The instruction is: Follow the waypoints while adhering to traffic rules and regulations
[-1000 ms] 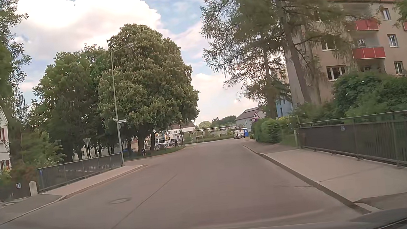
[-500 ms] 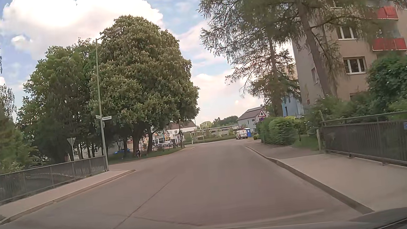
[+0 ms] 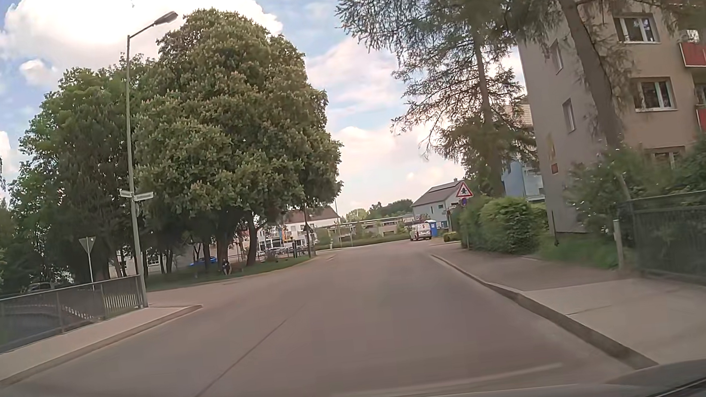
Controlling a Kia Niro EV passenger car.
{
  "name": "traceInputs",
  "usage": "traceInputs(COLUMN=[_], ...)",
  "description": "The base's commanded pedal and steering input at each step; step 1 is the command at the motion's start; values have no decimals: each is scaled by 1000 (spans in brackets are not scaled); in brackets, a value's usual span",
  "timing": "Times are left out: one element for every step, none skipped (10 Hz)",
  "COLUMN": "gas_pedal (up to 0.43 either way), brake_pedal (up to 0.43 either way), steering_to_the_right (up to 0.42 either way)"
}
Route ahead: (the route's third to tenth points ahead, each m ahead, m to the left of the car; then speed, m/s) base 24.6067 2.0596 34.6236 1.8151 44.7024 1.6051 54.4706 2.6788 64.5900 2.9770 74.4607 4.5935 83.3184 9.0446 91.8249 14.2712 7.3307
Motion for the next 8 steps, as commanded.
traceInputs(gas_pedal=[0, 0, 0, 0, 0, 0, 0, 0], brake_pedal=[24, 18, 18, 18, 18, 18, 24, 24], steering_to_the_right=[6, 5, 5, 5, 5, 5, 5, 5])
